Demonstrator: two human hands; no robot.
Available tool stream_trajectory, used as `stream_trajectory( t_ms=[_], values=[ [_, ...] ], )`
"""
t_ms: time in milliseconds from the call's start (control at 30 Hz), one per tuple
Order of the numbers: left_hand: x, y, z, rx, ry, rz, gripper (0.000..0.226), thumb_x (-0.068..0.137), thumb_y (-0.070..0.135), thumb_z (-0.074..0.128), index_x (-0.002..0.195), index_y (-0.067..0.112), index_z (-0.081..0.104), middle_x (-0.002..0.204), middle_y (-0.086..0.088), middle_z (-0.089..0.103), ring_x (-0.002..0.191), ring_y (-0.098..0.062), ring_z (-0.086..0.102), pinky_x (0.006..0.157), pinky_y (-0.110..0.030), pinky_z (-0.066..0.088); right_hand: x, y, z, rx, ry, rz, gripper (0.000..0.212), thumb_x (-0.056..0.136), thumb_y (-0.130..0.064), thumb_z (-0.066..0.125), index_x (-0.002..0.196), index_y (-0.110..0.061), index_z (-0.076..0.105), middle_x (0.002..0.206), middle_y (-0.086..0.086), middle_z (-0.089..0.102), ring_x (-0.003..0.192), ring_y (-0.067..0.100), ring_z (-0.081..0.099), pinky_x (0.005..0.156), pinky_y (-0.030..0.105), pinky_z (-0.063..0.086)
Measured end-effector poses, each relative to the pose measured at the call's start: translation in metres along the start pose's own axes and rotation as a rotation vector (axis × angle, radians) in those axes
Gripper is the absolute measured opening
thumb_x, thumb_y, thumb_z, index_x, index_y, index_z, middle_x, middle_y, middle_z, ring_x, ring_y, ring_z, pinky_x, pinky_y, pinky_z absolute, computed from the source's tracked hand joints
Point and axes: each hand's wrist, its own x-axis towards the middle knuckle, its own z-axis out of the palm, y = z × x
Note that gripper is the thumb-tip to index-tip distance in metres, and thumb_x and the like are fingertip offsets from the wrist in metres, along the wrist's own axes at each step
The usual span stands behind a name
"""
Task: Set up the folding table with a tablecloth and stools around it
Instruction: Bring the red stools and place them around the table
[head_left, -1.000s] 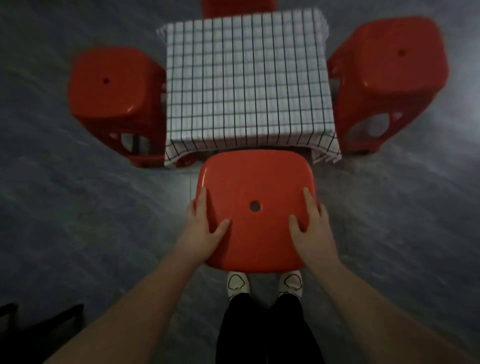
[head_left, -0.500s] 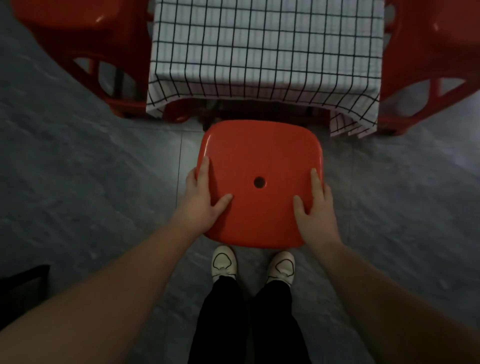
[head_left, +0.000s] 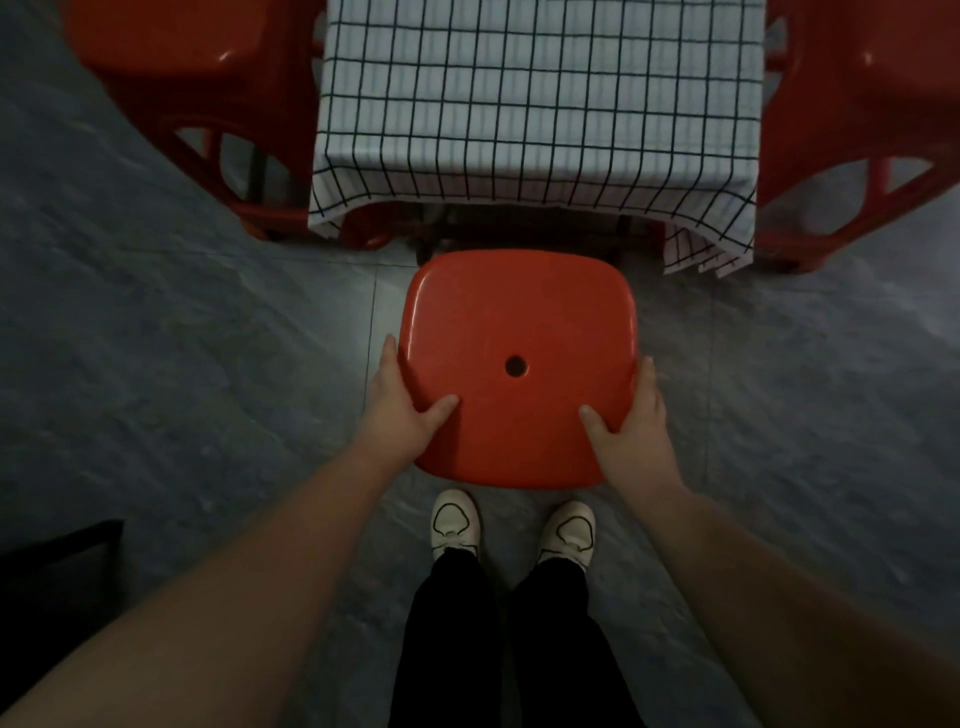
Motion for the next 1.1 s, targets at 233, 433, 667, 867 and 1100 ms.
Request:
stream_trajectory(
  t_ms=[233, 433, 667, 867, 1100],
  values=[
    [-0.013, -0.010, 0.001, -0.138, -0.043, -0.081, 0.099, 0.065, 0.050, 0.086, 0.145, 0.035, 0.030, 0.135, 0.002, 0.056, 0.118, -0.020, 0.060, 0.095, -0.050, 0.055, -0.003, 0.007, 0.012, 0.085, -0.036, 0.090, 0.122, 0.070, -0.047, 0.081, 0.155, -0.032, -0.005, 0.158, 0.007, 0.025, 0.141, 0.025, 0.036, 0.113, 0.052, 0.036],
    [-0.018, -0.013, 0.012, -0.032, 0.040, -0.017, 0.090, 0.075, 0.032, 0.084, 0.146, 0.031, 0.028, 0.131, 0.003, 0.055, 0.113, -0.025, 0.060, 0.086, -0.055, 0.057, -0.001, 0.014, 0.018, 0.067, 0.012, 0.077, 0.124, 0.071, -0.042, 0.084, 0.156, -0.029, -0.006, 0.158, 0.008, 0.028, 0.140, 0.026, 0.038, 0.114, 0.051, 0.037],
    [-0.046, -0.030, 0.008, 0.057, 0.028, 0.058, 0.088, 0.077, 0.033, 0.083, 0.146, 0.023, 0.029, 0.130, -0.003, 0.057, 0.114, -0.026, 0.060, 0.094, -0.044, 0.054, -0.047, 0.033, 0.024, 0.066, 0.060, 0.083, 0.118, 0.073, -0.044, 0.081, 0.155, -0.031, -0.002, 0.156, 0.006, 0.032, 0.137, 0.026, 0.042, 0.111, 0.052, 0.040],
    [-0.090, -0.057, 0.005, 0.049, 0.011, 0.045, 0.090, 0.079, 0.035, 0.081, 0.148, 0.026, 0.025, 0.137, -0.003, 0.054, 0.122, -0.026, 0.057, 0.096, -0.043, 0.051, -0.096, 0.043, 0.028, 0.068, 0.060, 0.093, 0.117, 0.065, -0.054, 0.079, 0.154, -0.031, 0.006, 0.154, 0.005, 0.036, 0.135, 0.024, 0.045, 0.109, 0.052, 0.042],
    [-0.125, -0.098, 0.009, -0.023, 0.014, 0.028, 0.085, 0.078, 0.032, 0.082, 0.146, 0.029, 0.030, 0.135, 0.003, 0.055, 0.121, -0.019, 0.056, 0.102, -0.044, 0.049, -0.132, 0.068, 0.043, 0.050, 0.024, 0.086, 0.118, 0.078, -0.040, 0.080, 0.156, -0.032, -0.008, 0.161, 0.002, 0.024, 0.143, 0.021, 0.035, 0.115, 0.047, 0.035]
  ],
)
